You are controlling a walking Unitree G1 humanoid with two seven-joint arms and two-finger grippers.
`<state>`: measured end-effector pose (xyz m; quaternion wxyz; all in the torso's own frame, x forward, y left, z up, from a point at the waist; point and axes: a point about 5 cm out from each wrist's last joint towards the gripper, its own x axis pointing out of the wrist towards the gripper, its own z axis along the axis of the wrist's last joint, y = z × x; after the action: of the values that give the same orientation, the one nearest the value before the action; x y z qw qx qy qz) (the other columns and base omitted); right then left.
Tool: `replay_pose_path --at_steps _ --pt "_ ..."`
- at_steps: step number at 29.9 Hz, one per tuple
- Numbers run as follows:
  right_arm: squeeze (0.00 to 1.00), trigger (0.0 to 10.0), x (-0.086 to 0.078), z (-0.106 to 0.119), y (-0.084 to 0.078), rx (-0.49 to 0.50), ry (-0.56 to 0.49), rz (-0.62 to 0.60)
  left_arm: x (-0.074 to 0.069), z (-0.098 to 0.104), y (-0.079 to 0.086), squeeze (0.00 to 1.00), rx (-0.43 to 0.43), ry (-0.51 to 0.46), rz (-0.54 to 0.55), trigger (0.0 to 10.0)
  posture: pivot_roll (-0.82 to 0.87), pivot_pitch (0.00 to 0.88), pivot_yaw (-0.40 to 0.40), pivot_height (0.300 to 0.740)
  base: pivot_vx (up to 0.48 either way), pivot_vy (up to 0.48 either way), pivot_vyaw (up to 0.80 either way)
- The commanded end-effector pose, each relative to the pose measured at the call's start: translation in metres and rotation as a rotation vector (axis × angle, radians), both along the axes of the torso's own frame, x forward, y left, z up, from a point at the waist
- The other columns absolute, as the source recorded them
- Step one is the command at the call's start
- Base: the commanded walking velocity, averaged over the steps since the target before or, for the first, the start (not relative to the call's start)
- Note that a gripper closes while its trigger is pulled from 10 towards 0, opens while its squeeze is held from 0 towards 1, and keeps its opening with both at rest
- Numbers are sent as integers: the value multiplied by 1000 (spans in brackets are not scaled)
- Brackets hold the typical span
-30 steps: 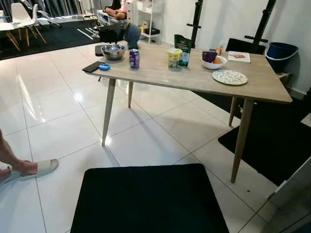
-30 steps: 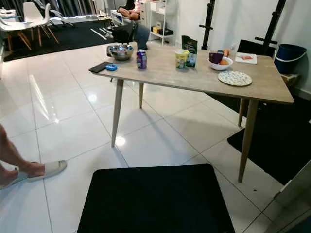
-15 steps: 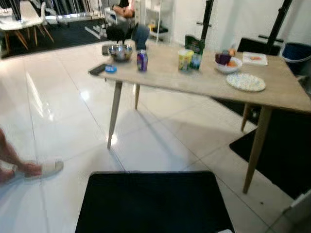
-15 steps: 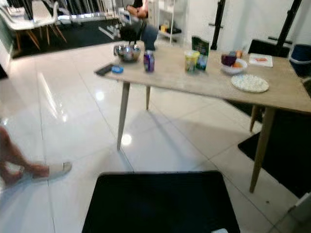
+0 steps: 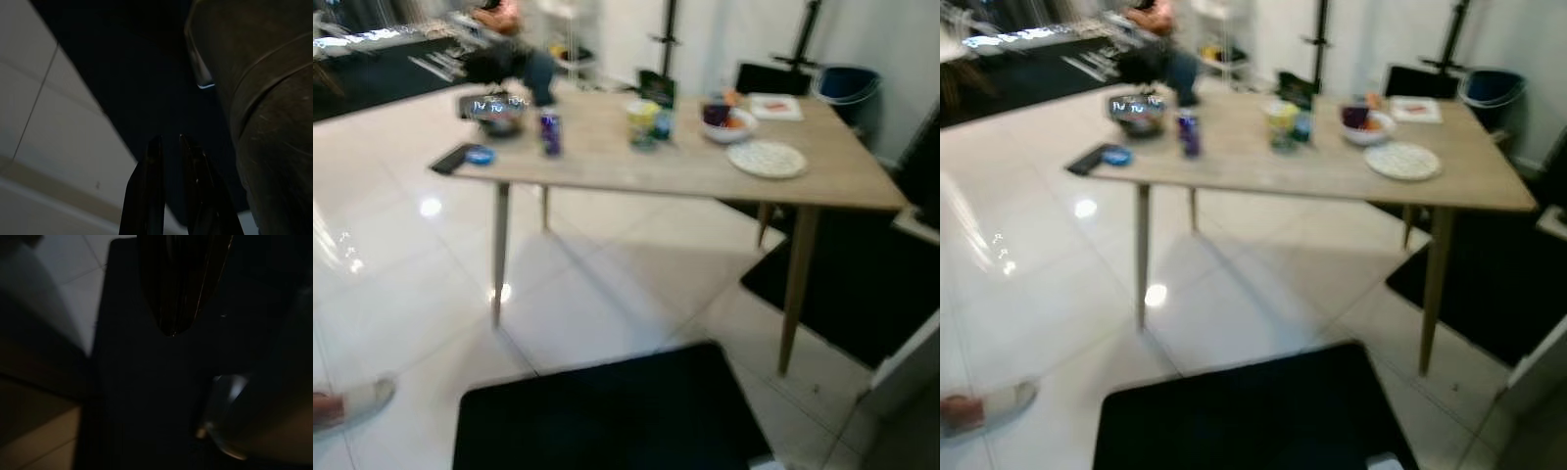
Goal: Restocking fridge
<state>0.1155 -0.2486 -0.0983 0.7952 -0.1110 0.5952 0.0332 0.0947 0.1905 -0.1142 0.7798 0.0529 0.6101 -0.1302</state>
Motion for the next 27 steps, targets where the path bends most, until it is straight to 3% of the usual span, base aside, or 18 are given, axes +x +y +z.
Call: replay_pose_path --at_steps 1,20,27 --pt "0 10000 11 1 9 22 -39 13 31 7 -12 0 -37 -130 -10 10000 -44 0 1 740 307 0 0" --pt "0 10000 7 -1 11 22 -31 16 23 6 -6 0 -25 -117 -16 10000 -45 0 2 740 308 0 0" --pt "0 10000 8 -1 11 22 -34 11 24 6 -8 0 -26 -119 -16 10000 -44 0 2 740 309 0 -648"
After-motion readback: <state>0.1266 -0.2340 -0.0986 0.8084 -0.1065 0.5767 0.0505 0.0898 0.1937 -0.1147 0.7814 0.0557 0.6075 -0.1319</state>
